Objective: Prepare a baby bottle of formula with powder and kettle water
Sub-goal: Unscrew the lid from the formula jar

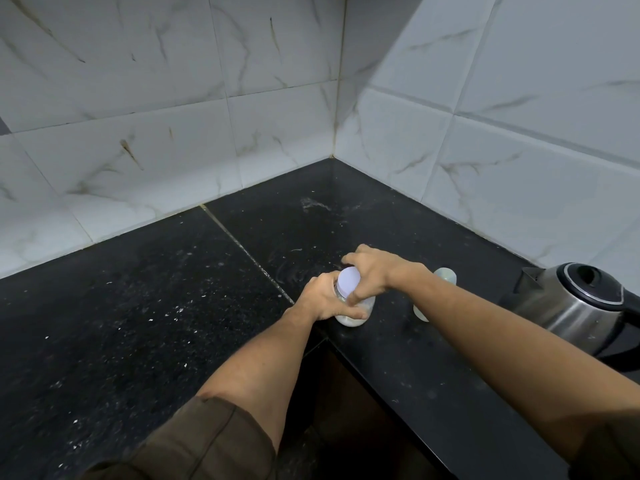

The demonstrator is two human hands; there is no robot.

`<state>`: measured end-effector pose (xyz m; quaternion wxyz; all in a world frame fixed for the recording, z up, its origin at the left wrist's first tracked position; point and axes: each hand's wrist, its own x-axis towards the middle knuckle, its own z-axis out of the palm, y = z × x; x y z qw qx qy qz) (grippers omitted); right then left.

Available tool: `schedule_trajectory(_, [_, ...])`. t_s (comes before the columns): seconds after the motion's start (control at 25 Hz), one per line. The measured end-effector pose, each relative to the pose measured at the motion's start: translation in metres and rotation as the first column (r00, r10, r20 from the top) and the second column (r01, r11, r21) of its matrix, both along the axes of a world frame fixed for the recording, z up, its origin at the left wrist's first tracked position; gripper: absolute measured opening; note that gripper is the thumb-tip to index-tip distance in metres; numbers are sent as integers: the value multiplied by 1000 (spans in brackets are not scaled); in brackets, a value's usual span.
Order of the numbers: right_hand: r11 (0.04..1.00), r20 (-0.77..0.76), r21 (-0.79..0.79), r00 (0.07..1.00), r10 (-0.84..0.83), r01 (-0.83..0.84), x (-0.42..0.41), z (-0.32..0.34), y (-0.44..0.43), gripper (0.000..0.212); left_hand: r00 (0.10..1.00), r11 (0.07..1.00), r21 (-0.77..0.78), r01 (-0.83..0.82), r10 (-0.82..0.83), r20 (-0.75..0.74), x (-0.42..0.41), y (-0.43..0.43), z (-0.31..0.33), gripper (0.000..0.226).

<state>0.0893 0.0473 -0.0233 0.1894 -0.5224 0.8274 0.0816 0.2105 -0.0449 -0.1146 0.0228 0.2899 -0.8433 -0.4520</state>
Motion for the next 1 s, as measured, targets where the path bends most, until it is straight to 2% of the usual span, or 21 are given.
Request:
schedule_trajectory(0.12, [993, -58, -74, 993, -101, 97, 0, -1, 4, 67, 1000, 1000, 13, 3, -3, -20, 0, -2, -1, 67])
schedule_trajectory(0.2, [997, 0, -76, 1000, -28, 28, -1, 2, 4, 60, 1000, 999, 31, -4, 5, -27, 1, -2, -1, 68])
schedule_trajectory(0.36, [987, 66, -4, 984, 163, -163, -2, 11, 3, 70, 1000, 999, 34, -8, 8, -10, -1, -2, -4, 77])
schedule_trajectory(0.52, [975, 114, -147, 977, 183, -165, -15, 29, -1, 88, 1000, 1000, 14, 20, -19, -10, 0, -1, -2, 77])
schedule_trajectory(0.6, [950, 141, -305, 984, 109, -62, -20, 38, -6, 93, 998, 998, 24, 55, -54, -13, 5, -2, -1, 93])
schedule_trajectory(0.68, [886, 186, -456, 982, -1, 87, -22, 39, -12, 85, 994, 996, 24, 88, -89, 57, 16, -5, 3, 132])
schedule_trajectory(0.72, [852, 210, -499, 976, -57, 157, -22, 36, -17, 79, 993, 997, 27, 66, -68, 96, 24, -10, 3, 142])
schedule_trajectory(0.8, [818, 224, -520, 963, -149, 247, -18, 27, -28, 71, 997, 997, 58, -49, 45, 66, 43, -26, 2, 134])
schedule_trajectory(0.88, [826, 221, -481, 952, -211, 294, -12, 15, -42, 63, 970, 970, 77, -232, 236, -49, 66, -48, -1, 111])
schedule_trajectory(1.0, [890, 143, -357, 958, -249, 285, 4, -3, -64, 55, 903, 909, -47, -414, 403, -148, 90, -78, -4, 71])
